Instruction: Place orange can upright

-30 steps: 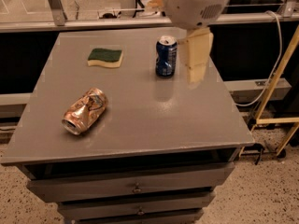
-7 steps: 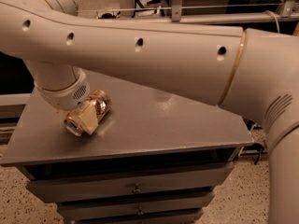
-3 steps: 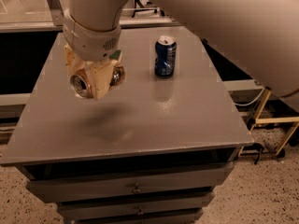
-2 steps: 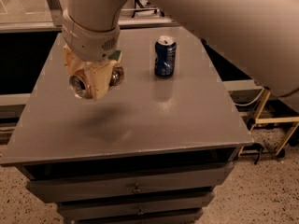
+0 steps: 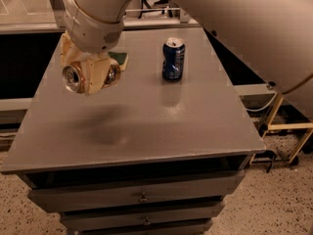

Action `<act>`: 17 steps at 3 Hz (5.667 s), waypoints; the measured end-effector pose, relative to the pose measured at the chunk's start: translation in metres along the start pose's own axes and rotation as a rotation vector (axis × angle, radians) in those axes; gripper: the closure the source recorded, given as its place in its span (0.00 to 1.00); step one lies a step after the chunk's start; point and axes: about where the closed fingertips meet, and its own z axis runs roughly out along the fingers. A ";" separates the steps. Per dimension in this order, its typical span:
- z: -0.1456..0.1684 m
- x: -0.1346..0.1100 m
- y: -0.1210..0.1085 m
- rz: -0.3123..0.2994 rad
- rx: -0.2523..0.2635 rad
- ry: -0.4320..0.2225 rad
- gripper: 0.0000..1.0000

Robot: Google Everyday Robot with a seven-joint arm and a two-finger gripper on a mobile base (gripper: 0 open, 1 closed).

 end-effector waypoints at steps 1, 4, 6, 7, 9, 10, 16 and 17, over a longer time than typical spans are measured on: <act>-0.011 -0.003 -0.013 0.065 0.065 -0.060 1.00; -0.026 0.003 -0.015 0.299 0.202 -0.173 1.00; -0.024 0.006 -0.014 0.362 0.235 -0.217 1.00; -0.024 0.006 -0.014 0.386 0.250 -0.255 1.00; -0.022 0.010 -0.009 0.544 0.376 -0.449 1.00; -0.023 0.014 -0.008 0.610 0.420 -0.520 1.00; 0.002 0.035 0.021 0.855 0.529 -0.771 1.00; 0.010 0.039 0.028 0.851 0.553 -0.777 1.00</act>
Offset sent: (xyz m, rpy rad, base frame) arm 0.0147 -0.0073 0.0357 0.2747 0.1195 -0.2269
